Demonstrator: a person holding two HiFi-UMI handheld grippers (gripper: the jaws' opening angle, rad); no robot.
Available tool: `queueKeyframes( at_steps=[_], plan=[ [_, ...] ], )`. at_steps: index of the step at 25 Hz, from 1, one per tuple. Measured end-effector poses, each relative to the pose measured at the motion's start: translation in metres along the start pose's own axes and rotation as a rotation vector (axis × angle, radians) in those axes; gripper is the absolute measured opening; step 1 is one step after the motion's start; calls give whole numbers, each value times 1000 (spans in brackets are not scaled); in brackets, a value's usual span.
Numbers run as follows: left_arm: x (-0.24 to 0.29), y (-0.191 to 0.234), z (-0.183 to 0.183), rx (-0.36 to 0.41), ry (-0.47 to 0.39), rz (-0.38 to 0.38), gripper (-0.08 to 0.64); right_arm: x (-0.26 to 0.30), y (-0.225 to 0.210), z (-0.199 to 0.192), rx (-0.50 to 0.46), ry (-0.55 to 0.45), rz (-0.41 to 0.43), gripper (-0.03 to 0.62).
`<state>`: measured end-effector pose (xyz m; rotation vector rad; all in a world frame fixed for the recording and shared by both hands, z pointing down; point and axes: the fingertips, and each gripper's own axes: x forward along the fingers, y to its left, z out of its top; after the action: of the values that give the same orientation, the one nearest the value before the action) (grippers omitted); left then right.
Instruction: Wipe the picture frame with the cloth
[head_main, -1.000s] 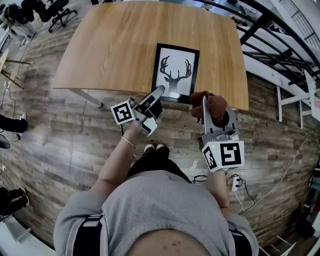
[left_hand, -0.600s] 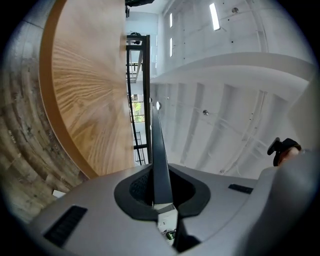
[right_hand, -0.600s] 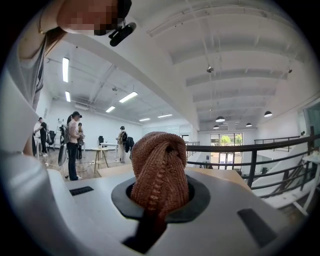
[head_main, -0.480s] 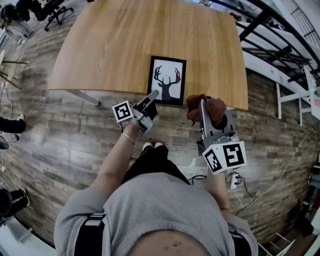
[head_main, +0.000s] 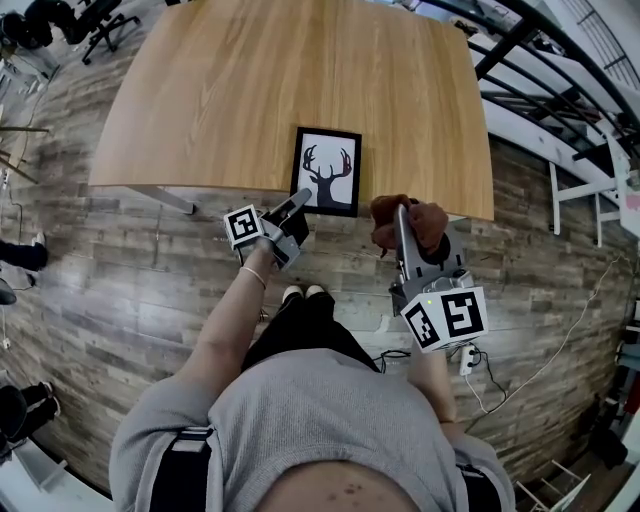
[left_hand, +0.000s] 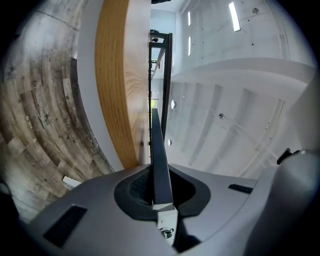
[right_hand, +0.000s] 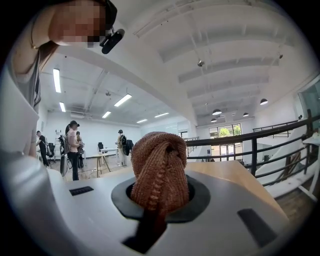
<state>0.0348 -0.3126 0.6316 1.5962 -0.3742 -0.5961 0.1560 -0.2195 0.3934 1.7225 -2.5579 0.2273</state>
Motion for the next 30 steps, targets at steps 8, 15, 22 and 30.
queueKeyframes(
  at_steps=[8, 15, 22, 30],
  plan=[
    [-1, 21, 1, -40, -6, 31, 32, 2, 0, -8, -1, 18, -3, 46],
    [0, 17, -1, -64, 44, -41, 32, 5, 3, -11, -6, 29, 1, 46],
    [0, 0, -1, -24, 60, -108, 146, 10, 6, -9, -4, 24, 0, 46],
    [-5, 1, -1, 26, 91, -70, 165, 7, 9, -5, 1, 10, -2, 46]
  ],
)
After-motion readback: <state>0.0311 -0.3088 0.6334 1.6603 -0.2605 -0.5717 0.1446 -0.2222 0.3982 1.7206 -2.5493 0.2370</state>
